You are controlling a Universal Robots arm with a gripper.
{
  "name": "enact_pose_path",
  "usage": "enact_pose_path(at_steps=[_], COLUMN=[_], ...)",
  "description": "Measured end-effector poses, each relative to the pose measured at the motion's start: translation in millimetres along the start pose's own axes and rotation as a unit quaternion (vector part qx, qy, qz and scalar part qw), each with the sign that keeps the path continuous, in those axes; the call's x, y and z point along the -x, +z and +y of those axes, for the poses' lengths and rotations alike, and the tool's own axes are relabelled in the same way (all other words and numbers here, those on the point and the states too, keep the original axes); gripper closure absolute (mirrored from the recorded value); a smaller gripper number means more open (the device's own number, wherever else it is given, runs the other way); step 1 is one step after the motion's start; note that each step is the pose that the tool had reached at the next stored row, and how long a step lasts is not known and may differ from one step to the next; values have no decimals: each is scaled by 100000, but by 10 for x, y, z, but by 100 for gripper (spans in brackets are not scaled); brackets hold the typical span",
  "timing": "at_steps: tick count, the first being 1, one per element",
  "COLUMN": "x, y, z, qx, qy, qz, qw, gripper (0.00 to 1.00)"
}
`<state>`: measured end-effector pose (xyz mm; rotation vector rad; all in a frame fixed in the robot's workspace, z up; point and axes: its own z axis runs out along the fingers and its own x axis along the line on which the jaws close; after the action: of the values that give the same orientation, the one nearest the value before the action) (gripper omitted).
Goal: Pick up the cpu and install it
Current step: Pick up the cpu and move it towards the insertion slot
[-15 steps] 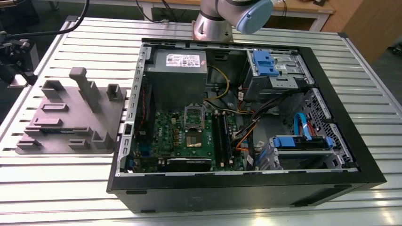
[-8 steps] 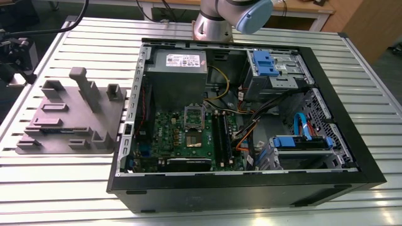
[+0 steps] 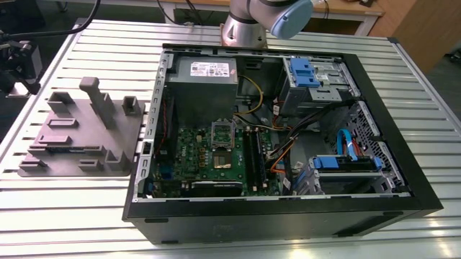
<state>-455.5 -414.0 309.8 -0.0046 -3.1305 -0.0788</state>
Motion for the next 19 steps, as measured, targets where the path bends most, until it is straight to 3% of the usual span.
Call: enact_pose_path(at_steps=[19], x=[-1], y=[-95], z=[7], qx=[-27], qy=[-1], qz=[1], qw=[100000], gripper=[53])
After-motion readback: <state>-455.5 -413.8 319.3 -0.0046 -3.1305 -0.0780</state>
